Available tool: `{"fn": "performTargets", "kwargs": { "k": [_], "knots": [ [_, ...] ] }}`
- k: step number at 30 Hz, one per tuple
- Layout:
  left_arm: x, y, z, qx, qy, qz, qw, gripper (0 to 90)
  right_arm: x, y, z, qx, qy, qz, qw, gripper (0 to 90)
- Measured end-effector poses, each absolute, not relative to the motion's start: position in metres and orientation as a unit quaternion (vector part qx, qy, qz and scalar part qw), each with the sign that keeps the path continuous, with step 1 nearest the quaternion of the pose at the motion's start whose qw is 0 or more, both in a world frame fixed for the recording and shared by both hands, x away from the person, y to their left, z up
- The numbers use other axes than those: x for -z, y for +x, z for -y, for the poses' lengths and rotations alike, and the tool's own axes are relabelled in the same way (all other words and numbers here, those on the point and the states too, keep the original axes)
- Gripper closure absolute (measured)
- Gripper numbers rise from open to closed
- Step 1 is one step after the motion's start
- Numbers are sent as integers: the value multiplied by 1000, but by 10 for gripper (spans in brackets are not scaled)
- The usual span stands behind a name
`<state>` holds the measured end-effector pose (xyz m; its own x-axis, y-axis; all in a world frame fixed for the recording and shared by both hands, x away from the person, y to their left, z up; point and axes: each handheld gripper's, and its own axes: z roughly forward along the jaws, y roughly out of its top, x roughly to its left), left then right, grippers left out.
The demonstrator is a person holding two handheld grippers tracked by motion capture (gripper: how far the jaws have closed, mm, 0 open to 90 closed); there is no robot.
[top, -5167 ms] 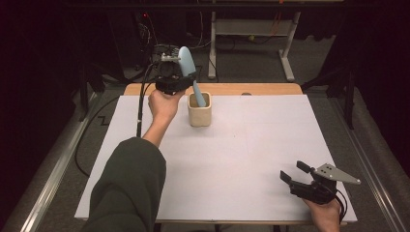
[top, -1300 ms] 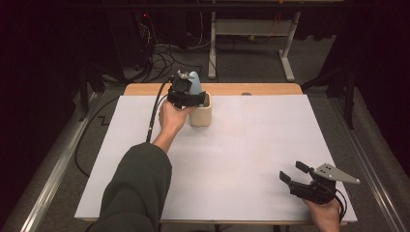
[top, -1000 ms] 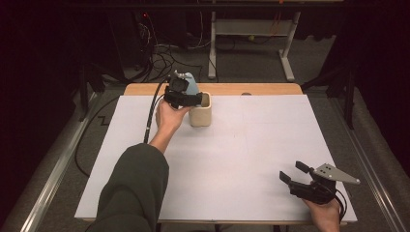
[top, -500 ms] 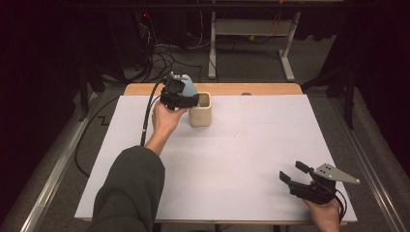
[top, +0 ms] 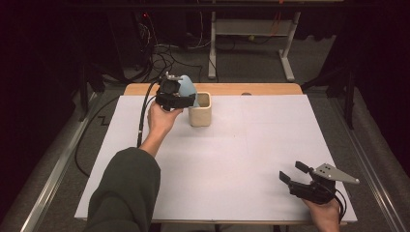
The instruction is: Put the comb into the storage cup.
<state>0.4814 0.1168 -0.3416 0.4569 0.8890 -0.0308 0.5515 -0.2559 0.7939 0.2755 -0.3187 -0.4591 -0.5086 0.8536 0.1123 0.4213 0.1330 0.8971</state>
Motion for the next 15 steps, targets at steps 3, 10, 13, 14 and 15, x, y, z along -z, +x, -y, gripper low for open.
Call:
{"fn": "performTargets", "kwargs": {
  "k": [3,10,13,14,15],
  "knots": [
    [341,481,-117,-219,763,-471,385,260,459,275,319,-487,443,-719,222,237],
    [338,477,-118,-220,766,-465,386,262,459,275,319,-487,444,-719,222,237],
    [338,476,-119,-220,766,-465,386,262,459,275,319,-487,443,-719,222,237],
    [337,476,-120,-219,766,-465,386,262,459,275,319,-487,444,-719,222,237],
    [337,475,-120,-219,766,-465,385,262,459,275,319,-487,444,-719,222,237]
  ]
}}
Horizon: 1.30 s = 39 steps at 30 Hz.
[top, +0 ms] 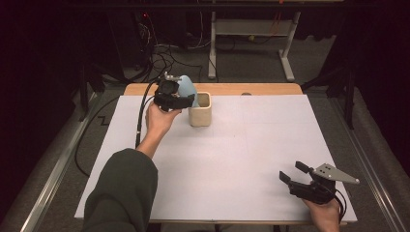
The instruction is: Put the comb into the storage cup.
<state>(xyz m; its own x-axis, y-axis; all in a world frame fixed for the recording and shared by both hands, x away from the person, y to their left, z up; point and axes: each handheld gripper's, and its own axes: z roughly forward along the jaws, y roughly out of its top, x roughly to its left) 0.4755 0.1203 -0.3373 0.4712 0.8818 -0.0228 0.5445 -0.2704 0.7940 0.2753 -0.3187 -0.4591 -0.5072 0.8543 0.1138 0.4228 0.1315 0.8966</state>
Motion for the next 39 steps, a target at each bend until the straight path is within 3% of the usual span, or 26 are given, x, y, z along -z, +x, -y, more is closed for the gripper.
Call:
{"fn": "performTargets", "kwargs": {
  "k": [39],
  "knots": [
    [333,449,-154,-233,750,-465,408,300,460,276,318,-484,445,-721,221,238]
  ]
}}
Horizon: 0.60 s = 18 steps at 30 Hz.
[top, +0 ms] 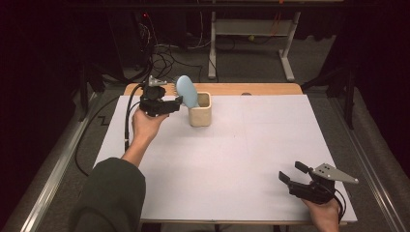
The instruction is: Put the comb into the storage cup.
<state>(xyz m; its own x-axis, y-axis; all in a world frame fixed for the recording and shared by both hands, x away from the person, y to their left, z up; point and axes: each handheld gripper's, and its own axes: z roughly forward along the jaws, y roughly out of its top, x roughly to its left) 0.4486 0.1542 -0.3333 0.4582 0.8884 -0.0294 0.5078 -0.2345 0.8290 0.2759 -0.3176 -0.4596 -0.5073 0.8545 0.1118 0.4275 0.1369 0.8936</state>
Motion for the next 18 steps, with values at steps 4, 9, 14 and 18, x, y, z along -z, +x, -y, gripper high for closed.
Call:
{"fn": "performTargets", "kwargs": {
  "k": [4,9,14,18],
  "knots": [
    [332,446,-156,-235,751,-463,409,300,460,276,317,-484,444,-721,221,238],
    [332,443,-159,-235,750,-461,411,302,460,276,318,-484,444,-721,221,238],
    [330,439,-161,-237,752,-456,412,308,460,276,317,-483,444,-722,220,238],
    [330,435,-163,-238,753,-452,414,308,460,276,317,-483,444,-722,220,239]
  ]
}}
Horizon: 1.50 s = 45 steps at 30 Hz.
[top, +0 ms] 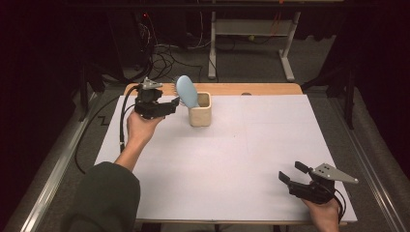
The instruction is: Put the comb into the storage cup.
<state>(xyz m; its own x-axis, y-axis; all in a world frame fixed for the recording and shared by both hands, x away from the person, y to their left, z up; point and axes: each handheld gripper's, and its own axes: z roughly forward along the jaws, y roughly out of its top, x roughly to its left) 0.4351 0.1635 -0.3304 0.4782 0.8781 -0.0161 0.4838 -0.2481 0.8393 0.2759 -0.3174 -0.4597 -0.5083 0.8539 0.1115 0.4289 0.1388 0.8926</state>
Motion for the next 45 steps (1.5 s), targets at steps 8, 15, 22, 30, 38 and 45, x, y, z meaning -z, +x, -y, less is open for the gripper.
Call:
{"fn": "performTargets", "kwargs": {
  "k": [8,15,22,30,38,45],
  "knots": [
    [331,430,-170,-240,752,-453,414,308,460,276,317,-484,443,-722,220,238],
    [330,427,-176,-239,752,-454,414,307,460,276,317,-485,439,-723,220,237],
    [330,423,-180,-240,753,-453,413,308,460,276,316,-484,439,-724,220,237],
    [327,419,-187,-242,752,-453,414,308,460,276,316,-483,440,-725,220,237],
    [325,413,-191,-245,753,-448,415,310,460,276,316,-483,439,-725,220,237],
    [325,407,-196,-244,753,-448,416,310,460,276,316,-483,439,-725,221,237]
  ]
}}
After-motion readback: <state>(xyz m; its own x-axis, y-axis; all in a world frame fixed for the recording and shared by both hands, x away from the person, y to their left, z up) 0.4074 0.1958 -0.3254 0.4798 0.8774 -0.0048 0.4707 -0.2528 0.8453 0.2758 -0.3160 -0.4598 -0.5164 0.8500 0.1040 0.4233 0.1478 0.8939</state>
